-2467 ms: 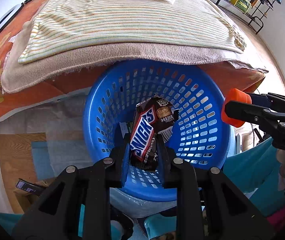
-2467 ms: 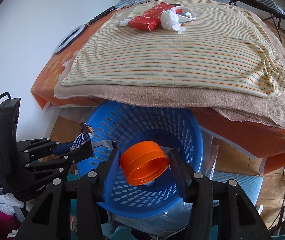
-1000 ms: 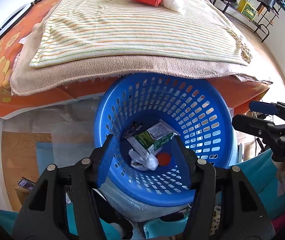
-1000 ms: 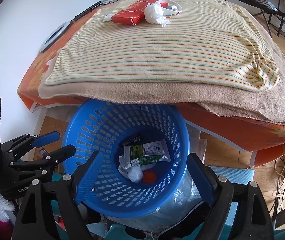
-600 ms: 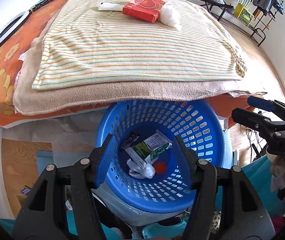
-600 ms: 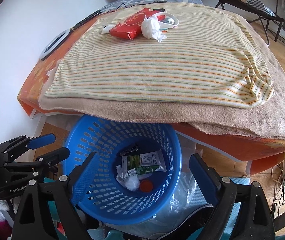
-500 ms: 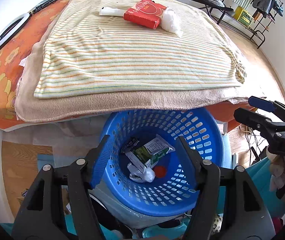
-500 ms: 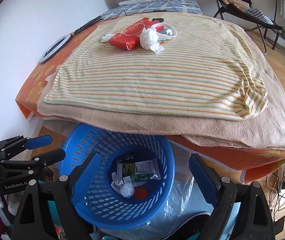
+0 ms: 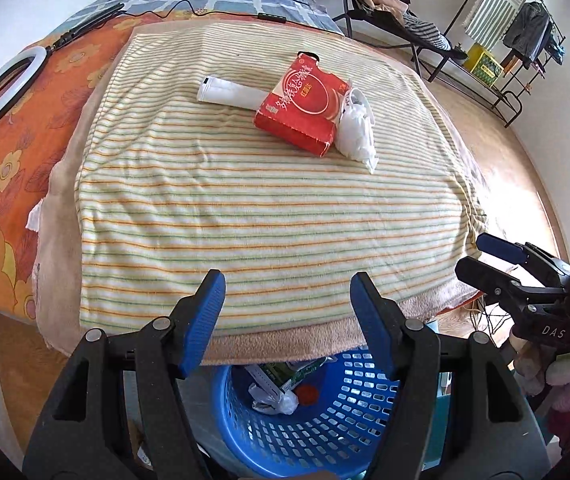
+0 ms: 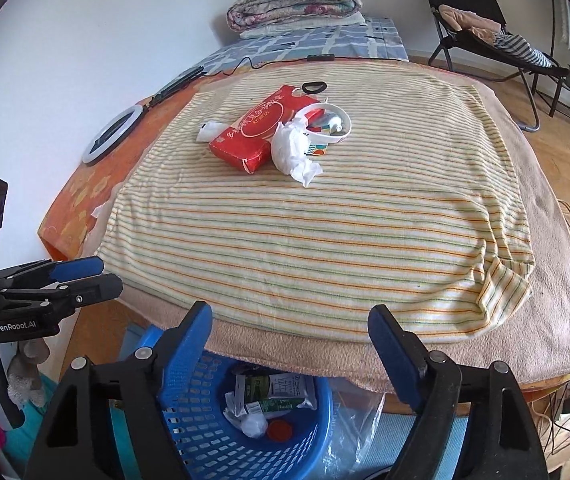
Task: Collect trash
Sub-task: 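Raise both tools from the basket and move them back over the blanket, then grasp the red tissue box with the left tool while the right tool grasps the white plastic bag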
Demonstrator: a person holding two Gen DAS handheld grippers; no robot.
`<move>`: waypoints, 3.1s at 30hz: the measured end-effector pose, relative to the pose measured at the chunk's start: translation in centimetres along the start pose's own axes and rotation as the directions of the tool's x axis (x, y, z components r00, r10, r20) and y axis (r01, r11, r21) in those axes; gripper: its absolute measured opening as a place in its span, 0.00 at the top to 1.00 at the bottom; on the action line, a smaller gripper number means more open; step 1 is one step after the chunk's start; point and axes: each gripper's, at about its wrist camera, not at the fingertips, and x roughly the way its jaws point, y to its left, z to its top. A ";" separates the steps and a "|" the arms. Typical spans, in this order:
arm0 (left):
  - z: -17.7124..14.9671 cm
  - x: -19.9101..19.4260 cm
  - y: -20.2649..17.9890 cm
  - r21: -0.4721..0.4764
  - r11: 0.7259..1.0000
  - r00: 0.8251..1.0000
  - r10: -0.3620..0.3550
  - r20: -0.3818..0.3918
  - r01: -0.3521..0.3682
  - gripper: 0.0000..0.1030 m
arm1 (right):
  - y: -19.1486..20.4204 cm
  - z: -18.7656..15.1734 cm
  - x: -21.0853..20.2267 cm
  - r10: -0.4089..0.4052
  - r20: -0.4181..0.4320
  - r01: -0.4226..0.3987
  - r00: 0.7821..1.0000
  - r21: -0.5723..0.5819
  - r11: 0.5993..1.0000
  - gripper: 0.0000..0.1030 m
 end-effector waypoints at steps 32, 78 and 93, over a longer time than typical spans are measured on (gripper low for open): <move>14.4 12.5 5.8 -0.306 0.930 0.973 -0.228 -0.040 0.205 0.32 | -1.6 10.3 9.8 0.034 0.008 -0.034 0.999 0.003 0.999 0.31; 9.0 6.1 -3.4 0.173 0.984 0.997 0.038 0.065 -0.049 0.80 | -3.7 10.6 10.2 0.046 -0.021 -0.044 0.999 0.060 0.997 0.83; 11.1 8.9 -3.6 0.165 0.983 0.995 0.069 0.071 -0.080 0.83 | -3.8 10.5 11.3 0.033 -0.049 -0.031 0.998 0.048 0.998 0.75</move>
